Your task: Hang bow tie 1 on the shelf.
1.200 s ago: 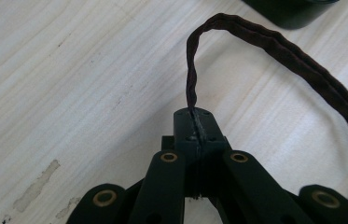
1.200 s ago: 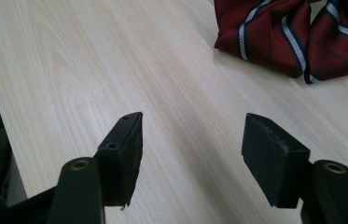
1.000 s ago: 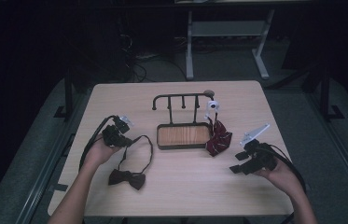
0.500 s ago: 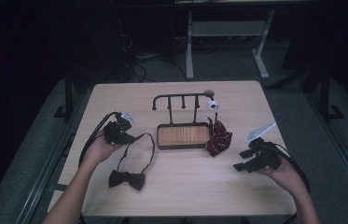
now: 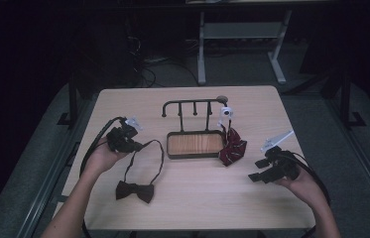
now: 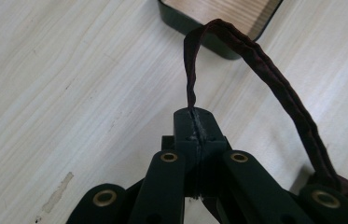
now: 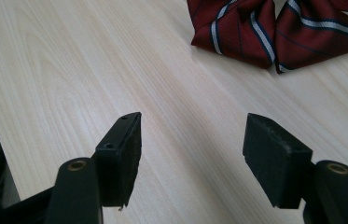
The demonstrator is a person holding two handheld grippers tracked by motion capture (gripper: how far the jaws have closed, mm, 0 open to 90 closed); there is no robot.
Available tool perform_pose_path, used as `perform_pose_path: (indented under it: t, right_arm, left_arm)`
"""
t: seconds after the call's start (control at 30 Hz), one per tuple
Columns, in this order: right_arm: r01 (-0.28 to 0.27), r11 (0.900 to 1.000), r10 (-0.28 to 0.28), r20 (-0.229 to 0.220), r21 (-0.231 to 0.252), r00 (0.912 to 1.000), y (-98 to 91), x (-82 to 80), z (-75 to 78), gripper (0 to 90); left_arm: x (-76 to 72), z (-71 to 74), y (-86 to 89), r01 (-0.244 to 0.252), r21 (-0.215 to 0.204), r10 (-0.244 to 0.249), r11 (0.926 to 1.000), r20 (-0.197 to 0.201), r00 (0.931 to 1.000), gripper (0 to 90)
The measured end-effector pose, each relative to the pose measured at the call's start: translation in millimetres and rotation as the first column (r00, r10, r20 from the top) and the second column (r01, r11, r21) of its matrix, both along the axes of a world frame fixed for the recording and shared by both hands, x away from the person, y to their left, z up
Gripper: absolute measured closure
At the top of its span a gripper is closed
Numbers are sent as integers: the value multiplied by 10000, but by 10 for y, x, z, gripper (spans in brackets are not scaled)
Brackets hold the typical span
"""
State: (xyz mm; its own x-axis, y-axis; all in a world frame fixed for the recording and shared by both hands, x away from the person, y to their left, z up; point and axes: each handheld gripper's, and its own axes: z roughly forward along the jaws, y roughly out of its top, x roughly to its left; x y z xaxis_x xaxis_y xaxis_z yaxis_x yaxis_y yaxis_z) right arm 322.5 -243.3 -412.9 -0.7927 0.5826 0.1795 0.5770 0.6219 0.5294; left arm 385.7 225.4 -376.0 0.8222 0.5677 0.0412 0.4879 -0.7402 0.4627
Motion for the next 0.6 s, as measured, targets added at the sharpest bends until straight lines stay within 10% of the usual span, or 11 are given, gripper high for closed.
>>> perform_pose_path:
  t: [0.6]
  right_arm:
    - [-98,9999,97,69,98,9999,9,-6,29,369]
  left_arm:
    - [-152,240,22,396,-333,-399,9987,-77,9992,898]
